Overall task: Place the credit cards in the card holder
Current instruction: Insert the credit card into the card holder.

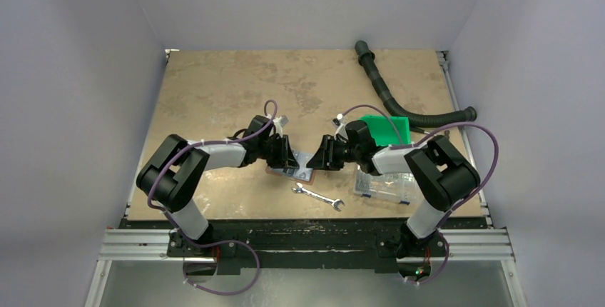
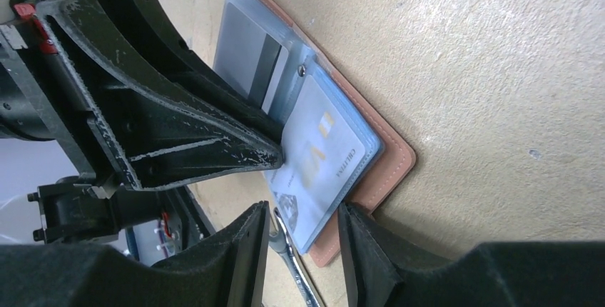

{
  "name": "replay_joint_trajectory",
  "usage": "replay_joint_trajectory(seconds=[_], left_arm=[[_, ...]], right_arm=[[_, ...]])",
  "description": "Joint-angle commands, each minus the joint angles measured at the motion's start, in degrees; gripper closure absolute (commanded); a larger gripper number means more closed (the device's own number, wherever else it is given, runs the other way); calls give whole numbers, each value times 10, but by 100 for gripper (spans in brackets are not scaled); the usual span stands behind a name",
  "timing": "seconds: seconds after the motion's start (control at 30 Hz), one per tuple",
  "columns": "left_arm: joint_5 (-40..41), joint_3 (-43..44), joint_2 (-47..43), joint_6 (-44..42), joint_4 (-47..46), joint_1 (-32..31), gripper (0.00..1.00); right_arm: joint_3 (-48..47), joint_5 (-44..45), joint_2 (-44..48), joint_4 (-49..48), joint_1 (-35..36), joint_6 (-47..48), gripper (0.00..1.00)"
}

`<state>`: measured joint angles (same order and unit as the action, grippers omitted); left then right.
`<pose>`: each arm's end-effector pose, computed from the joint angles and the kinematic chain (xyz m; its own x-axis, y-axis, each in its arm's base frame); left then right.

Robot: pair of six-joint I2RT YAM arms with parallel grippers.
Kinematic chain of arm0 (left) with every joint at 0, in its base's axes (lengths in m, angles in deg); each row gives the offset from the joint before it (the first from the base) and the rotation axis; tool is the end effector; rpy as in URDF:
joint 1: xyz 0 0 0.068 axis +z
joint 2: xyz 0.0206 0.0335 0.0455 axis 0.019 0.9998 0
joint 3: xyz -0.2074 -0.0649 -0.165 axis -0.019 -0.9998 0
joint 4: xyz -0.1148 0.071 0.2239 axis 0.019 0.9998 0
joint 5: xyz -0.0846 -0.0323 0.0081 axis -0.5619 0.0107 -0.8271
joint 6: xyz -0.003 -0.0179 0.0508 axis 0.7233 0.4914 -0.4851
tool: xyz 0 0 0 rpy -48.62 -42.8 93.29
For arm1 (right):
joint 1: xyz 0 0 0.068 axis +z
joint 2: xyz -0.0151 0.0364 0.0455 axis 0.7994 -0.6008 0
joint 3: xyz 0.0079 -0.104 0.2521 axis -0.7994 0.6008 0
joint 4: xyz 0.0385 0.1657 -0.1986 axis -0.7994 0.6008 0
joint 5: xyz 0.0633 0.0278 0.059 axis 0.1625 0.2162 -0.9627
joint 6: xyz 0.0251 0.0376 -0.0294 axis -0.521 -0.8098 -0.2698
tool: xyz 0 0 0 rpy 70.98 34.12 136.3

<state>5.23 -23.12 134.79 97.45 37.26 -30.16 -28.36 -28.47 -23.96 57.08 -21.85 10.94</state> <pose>0.2564 -0.1733 0.1316 -0.9496 -0.0974 -0.2979 0.1322 0.7372 -0.6626 0.2502 0.1741 0.1271 -0.9308 0.1279 -0.3424 -0.2120 0.5744 0.7907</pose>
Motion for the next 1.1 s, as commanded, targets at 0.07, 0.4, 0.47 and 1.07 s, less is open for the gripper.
replay_joint_trajectory(seconds=[0.07,0.4,0.47,1.07], left_arm=[[5,-14,12,-3,12,-6,81],[-2,-8,11,-2,11,-6,81],[-1,-8,8,-5,16,-6,81],[0,-18,7,-6,10,-5,81]], right_arm=[[-5,3,54,18,12,3,54],[-19,-9,39,-4,24,-10,56],[-24,8,40,21,25,3,56],[-20,35,19,47,24,14,52]])
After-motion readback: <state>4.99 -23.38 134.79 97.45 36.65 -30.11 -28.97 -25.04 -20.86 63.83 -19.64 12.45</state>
